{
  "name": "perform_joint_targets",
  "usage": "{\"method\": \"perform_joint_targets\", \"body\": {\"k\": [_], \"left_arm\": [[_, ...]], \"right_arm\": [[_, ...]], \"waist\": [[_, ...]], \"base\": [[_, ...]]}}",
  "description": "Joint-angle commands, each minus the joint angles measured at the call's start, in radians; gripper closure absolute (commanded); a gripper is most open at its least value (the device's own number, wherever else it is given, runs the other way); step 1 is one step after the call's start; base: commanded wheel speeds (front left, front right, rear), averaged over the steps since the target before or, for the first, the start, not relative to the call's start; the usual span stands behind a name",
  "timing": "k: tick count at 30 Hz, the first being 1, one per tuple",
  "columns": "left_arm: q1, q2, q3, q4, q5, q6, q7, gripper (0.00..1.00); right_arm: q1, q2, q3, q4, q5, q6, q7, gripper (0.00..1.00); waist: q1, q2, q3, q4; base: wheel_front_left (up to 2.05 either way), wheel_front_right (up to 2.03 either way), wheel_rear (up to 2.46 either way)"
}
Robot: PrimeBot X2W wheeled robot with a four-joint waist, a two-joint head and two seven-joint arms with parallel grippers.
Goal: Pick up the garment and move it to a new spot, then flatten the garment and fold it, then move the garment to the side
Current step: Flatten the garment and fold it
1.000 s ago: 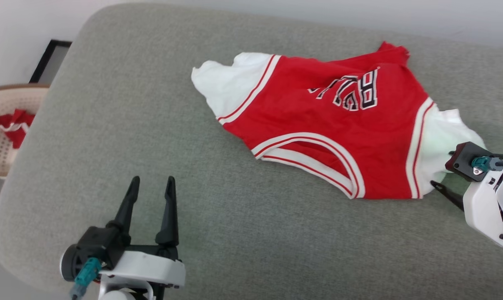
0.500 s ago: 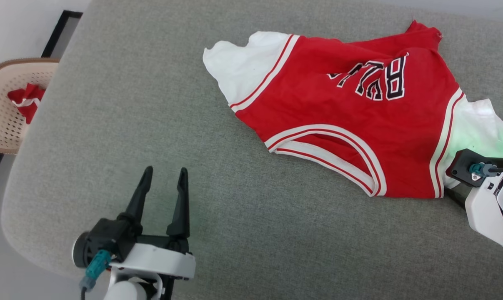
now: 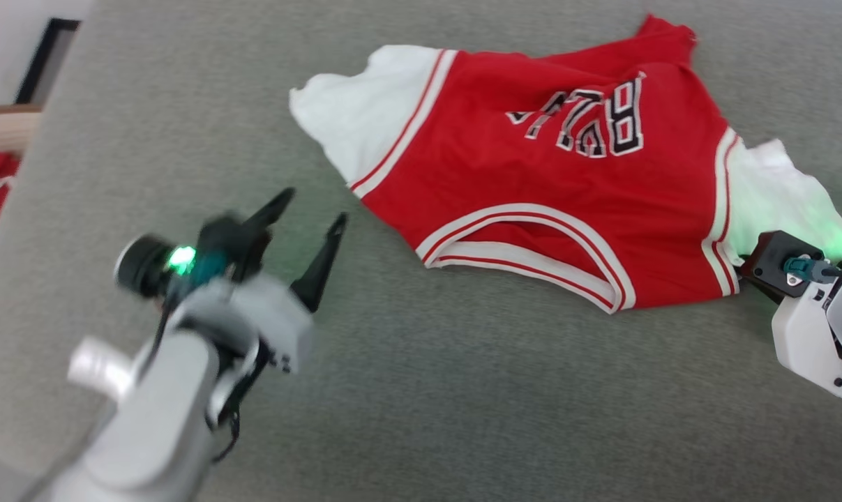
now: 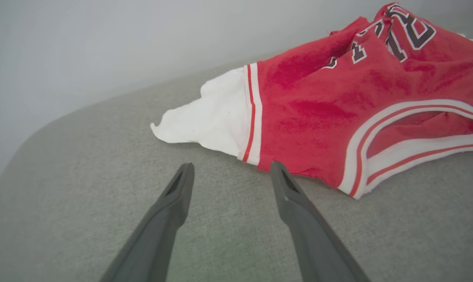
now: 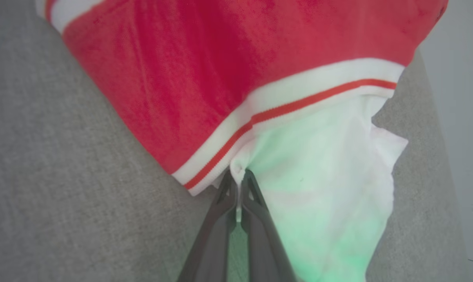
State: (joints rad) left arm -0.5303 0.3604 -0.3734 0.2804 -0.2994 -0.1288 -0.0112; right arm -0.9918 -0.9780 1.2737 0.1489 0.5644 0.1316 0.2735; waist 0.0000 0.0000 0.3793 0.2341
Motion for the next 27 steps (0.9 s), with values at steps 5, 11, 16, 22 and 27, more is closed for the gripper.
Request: {"method": "perform_joint_targets", "body": {"k": [5,11,16,22,27], "left_arm": [[-0.194,0.12,-0.167,0.037,-0.285,-0.001,0.287,0.0],[-0.399,0.137,-0.159,0.17,-0.603,0.006,0.686,0.0],[-0.507,0.098,-0.125,0.288,-0.717,0.073,0.876,0.0],[-0.549,0.082,-0.154,0.42,-0.697,0.121,0.938,0.0],[-0.544,0.09,-0.142,0.479,-0.716,0.113,0.937,0.05]], "right_arm": [[-0.009,0.011,0.013,-0.005,-0.012,-0.002,0.004,1.0],[-0.009,0.052,0.017,-0.022,-0.044,-0.001,0.03,1.0],[-0.025,0.073,0.019,-0.029,-0.06,-0.001,0.047,1.0],[-0.048,0.094,0.02,-0.027,-0.074,-0.002,0.053,1.0],[-0.042,0.112,0.021,-0.019,-0.076,-0.002,0.047,1.0]], "waist": [[0.0,0.0,0.03,-0.066],[0.0,0.0,0.065,-0.101],[0.0,0.0,0.094,-0.116],[0.0,0.0,0.12,-0.128],[0.0,0.0,0.117,-0.137]], "base": [[0.0,0.0,0.0],[0.0,0.0,0.0],[0.0,0.0,0.0],[0.0,0.0,0.0],[0.0,0.0,0.0]]}}
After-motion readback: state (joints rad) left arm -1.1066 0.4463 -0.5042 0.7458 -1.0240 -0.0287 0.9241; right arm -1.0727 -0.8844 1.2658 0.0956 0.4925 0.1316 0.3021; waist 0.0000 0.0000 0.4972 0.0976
